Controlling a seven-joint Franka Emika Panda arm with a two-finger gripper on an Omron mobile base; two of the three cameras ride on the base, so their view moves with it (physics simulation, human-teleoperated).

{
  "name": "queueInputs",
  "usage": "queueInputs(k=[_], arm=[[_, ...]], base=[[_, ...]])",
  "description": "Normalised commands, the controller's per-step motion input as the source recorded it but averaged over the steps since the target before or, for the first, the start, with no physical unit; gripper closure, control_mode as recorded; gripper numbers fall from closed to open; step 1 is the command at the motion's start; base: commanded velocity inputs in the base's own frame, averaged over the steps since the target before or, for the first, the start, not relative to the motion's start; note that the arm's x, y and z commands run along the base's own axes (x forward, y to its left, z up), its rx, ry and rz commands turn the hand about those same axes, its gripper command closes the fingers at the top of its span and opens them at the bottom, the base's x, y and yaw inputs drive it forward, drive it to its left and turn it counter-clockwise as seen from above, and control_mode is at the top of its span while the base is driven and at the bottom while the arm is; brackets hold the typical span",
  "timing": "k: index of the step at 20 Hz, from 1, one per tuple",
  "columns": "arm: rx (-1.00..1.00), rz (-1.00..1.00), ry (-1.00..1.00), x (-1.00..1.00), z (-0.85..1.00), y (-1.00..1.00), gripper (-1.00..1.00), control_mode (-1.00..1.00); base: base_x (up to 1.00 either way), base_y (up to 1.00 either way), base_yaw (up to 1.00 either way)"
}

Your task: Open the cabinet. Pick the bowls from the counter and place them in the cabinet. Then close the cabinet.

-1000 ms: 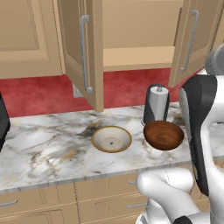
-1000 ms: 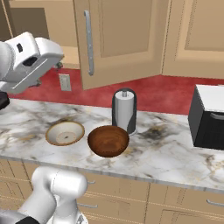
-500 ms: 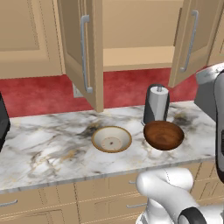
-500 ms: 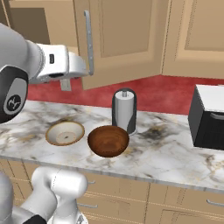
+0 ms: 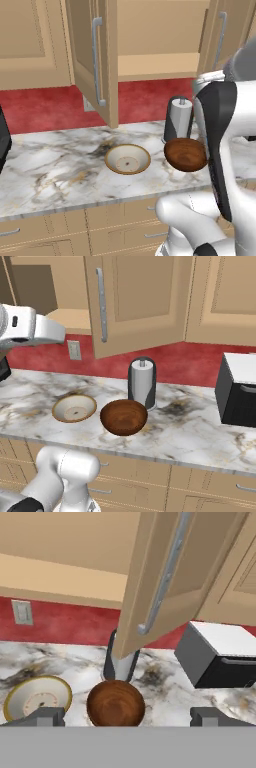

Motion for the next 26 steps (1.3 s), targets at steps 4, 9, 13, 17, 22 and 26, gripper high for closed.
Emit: queueInputs(k=[4, 9, 13, 17, 22, 26], arm=[[0.0, -0.11, 0.0, 0.48, 0.0, 0.51, -1.0, -1.0], [0.0, 0.01, 0.08, 0.68, 0.0, 0.07, -1.0, -1.0], [0.0, 0.04, 0.09, 0.6, 0.0, 0.05, -1.0, -1.0], [0.0, 0.02, 0.0, 0.65, -0.03, 0.07, -1.0, -1.0], [0.03, 0.07, -0.17, 0.64, -0.16, 0.0, -1.0, -1.0], [0.03, 0.06, -0.19, 0.6, -0.16, 0.0, -1.0, -1.0]], base=[[0.0, 0.0, 0.0], [0.0, 0.0, 0.0], [0.0, 0.0, 0.0], [0.0, 0.0, 0.0], [0.0, 0.0, 0.0], [0.0, 0.0, 0.0]])
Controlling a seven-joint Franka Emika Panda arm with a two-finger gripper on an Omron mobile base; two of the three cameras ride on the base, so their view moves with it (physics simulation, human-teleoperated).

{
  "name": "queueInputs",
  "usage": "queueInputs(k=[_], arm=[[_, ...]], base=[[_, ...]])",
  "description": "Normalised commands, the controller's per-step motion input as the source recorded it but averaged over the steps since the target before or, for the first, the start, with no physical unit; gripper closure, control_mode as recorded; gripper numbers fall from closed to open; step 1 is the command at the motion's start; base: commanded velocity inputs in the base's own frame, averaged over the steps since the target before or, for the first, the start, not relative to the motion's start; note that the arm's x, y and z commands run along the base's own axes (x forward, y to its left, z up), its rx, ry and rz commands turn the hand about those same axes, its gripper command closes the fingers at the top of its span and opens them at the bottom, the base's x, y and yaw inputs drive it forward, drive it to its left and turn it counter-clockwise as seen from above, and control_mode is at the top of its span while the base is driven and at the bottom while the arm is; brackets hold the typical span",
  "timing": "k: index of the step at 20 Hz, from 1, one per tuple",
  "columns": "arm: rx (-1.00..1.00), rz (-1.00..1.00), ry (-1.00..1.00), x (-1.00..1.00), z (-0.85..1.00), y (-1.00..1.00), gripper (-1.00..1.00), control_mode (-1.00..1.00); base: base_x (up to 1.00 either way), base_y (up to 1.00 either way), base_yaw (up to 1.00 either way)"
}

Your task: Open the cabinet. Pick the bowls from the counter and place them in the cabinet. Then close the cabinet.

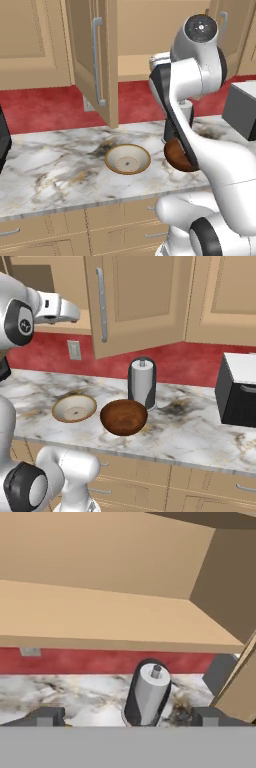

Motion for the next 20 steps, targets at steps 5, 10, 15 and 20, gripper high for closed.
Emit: queueInputs(k=[5, 10, 15, 20], arm=[[0.0, 0.0, -0.05, 0.69, -0.18, 0.06, -1.0, -1.0], [0.01, 0.0, 0.01, 0.82, 0.0, 0.0, -1.0, -1.0], [0.0, -0.01, 0.0, 0.79, 0.0, -0.06, -1.0, -1.0], [0.0, -0.07, 0.0, 0.51, 0.0, -0.47, -1.0, -1.0]], base=[[0.0, 0.0, 0.0], [0.0, 0.0, 0.0], [0.0, 0.0, 0.0], [0.0, 0.0, 0.0]])
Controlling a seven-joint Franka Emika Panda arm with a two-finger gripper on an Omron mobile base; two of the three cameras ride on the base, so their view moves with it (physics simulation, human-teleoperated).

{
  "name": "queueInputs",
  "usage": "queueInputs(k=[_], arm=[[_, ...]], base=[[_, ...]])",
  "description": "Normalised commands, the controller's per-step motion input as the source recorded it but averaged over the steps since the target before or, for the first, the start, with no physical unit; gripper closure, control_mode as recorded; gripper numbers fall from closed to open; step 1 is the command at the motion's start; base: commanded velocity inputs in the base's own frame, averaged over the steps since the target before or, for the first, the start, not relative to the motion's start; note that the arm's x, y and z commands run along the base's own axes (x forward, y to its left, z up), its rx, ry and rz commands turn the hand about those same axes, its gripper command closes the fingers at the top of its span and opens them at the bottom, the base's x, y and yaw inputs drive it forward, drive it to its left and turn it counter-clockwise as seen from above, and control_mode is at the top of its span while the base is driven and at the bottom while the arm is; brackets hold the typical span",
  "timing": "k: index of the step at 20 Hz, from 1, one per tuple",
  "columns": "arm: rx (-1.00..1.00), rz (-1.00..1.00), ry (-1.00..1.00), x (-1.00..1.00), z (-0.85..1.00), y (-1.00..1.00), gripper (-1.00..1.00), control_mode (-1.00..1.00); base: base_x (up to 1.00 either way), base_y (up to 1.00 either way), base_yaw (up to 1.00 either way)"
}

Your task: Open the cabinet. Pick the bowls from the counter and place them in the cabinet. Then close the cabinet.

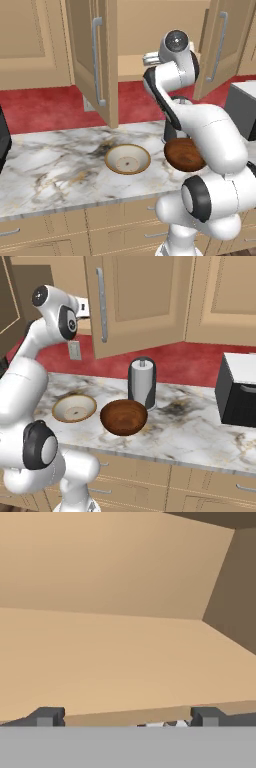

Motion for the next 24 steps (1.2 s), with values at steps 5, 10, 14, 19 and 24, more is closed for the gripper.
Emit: queueInputs(k=[5, 10, 14, 19, 24], arm=[[-0.04, -0.13, 0.0, 0.14, -0.03, -0.91, -1.0, -1.0], [-0.07, -0.19, -0.02, -0.01, -0.05, -1.0, -1.0, -1.0], [-0.14, -0.42, -0.22, -0.24, -0.23, -0.84, -1.0, -1.0], [-0.1, -0.77, -0.12, -0.05, -0.1, -0.08, -1.0, -1.0], [0.0, -0.05, 0.0, 0.0, 0.01, 0.0, -1.0, -1.0]], base=[[0.0, 0.0, 0.0], [0.0, 0.0, 0.0], [0.0, 0.0, 0.0], [0.0, 0.0, 0.0], [0.0, 0.0, 0.0]])
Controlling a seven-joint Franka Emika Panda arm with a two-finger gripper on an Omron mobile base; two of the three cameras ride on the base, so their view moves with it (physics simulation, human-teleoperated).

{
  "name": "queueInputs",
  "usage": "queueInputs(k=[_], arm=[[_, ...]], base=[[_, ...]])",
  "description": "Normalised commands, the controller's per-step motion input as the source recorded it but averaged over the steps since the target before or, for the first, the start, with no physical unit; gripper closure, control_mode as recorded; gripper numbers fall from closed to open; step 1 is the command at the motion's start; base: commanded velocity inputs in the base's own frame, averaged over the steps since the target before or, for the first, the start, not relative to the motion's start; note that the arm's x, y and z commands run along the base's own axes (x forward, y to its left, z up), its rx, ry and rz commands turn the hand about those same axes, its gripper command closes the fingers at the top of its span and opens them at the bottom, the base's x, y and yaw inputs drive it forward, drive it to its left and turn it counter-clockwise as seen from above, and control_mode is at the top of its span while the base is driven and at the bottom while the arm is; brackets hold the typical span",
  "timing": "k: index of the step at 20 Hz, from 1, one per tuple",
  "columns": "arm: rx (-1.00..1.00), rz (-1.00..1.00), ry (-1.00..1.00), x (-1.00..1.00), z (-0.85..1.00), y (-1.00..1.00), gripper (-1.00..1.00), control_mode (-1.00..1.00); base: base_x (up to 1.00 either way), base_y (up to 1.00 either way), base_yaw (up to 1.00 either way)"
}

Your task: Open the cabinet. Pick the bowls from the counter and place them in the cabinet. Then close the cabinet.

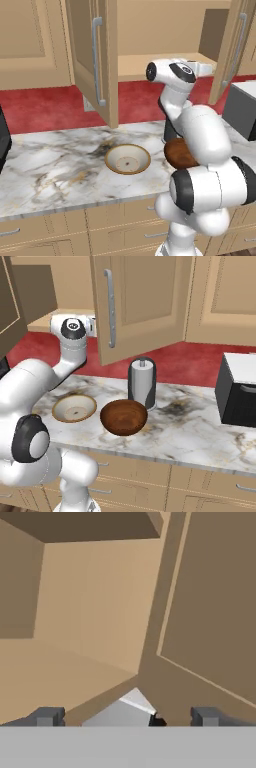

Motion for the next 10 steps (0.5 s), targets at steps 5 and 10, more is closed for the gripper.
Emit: queueInputs(k=[5, 10], arm=[[0.0, -0.27, 0.0, -0.21, 0.29, -0.88, -1.0, -1.0], [0.0, -0.4, 0.0, -0.38, 0.46, -1.0, -1.0, -1.0]], base=[[0.0, 0.0, 0.0], [0.0, 0.0, 0.0]])
